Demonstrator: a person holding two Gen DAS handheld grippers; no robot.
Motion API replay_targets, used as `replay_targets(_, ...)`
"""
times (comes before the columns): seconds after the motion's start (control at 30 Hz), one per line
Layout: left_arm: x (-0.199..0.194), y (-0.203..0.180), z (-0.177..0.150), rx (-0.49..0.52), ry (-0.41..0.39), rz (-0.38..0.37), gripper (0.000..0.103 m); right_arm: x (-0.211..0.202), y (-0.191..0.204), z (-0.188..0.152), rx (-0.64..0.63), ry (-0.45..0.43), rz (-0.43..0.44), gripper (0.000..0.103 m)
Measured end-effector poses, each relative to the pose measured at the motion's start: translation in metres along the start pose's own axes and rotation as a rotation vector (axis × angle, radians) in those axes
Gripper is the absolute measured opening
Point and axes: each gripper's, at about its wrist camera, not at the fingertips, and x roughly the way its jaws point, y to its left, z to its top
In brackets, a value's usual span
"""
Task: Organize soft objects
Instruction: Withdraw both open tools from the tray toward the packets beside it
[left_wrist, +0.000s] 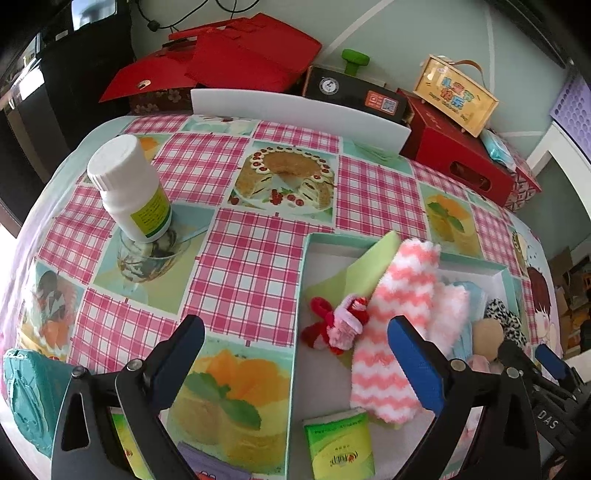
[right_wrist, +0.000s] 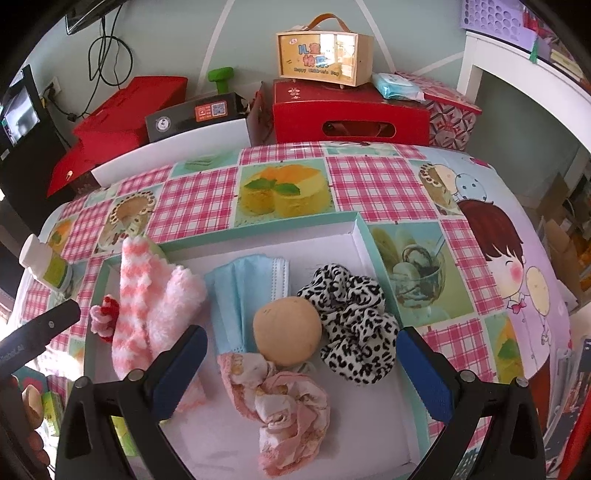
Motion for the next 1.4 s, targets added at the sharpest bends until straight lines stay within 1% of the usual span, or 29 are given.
replay_targets(0.1, -0.008, 0.0, -0.006, 0.007, -0.003, -0.004, 0.099, -0.003, 0.004, -0.005, -0.009, 0.003, 0.006, 0.103)
replay_targets(0.23, -0.026, -0.003, -0.016, 0.017, -0.018, -0.031, 0.099, -0.012, 0.01, -0.013, -0.013, -0.008, 0.019, 0.103)
replay_targets(0.33, -0.035, -0.003, -0.026, 0.022, -0.021, -0.047, 0.099, -0.022, 0.019, -0.019, -0.044, -0.02, 0.03, 0.103)
replay_targets(0.43, -0.043, 0.001, -0.037, 0.028, -0.019, -0.035, 0.099, -0.032, 0.029, -0.029, -0.082, -0.03, 0.074, 0.103)
replay_targets(0.53, -0.051, 0.01, -0.048, 0.024, -0.015, -0.031, 0.099, -0.039, 0.032, -0.04, -0.064, -0.024, 0.152, 0.103)
replay_targets(0.7, -0.068, 0.028, -0.062, -0.002, -0.027, -0.019, 0.099, -0.047, 0.031, -0.056, -0.032, -0.008, 0.174, 0.103)
replay_targets(0.87, -0.087, 0.038, -0.074, -0.002, -0.046, -0.016, 0.099, -0.057, 0.031, -0.071, -0.025, 0.002, 0.205, 0.103)
replay_targets(1.07, -0.107, 0.045, -0.09, 0.014, -0.068, -0.016, 0.099, -0.074, 0.036, -0.082, -0.038, -0.015, 0.199, 0.103)
replay_targets(1.13, -0.113, 0.048, -0.096, 0.019, -0.074, -0.021, 0.099, -0.081, 0.038, -0.084, -0.056, -0.032, 0.147, 0.103)
replay_targets(1.23, -0.121, 0.053, -0.103, 0.026, -0.083, -0.011, 0.099, -0.097, 0.041, -0.089, -0.077, -0.087, 0.064, 0.103)
replay_targets(1.33, -0.13, 0.061, -0.109, 0.025, -0.09, -0.003, 0.099, -0.11, 0.042, -0.093, -0.087, -0.121, 0.03, 0.103)
replay_targets(1.4, -0.135, 0.066, -0.113, 0.02, -0.095, 0.0, 0.099, -0.113, 0.044, -0.094, -0.103, -0.117, 0.029, 0.103)
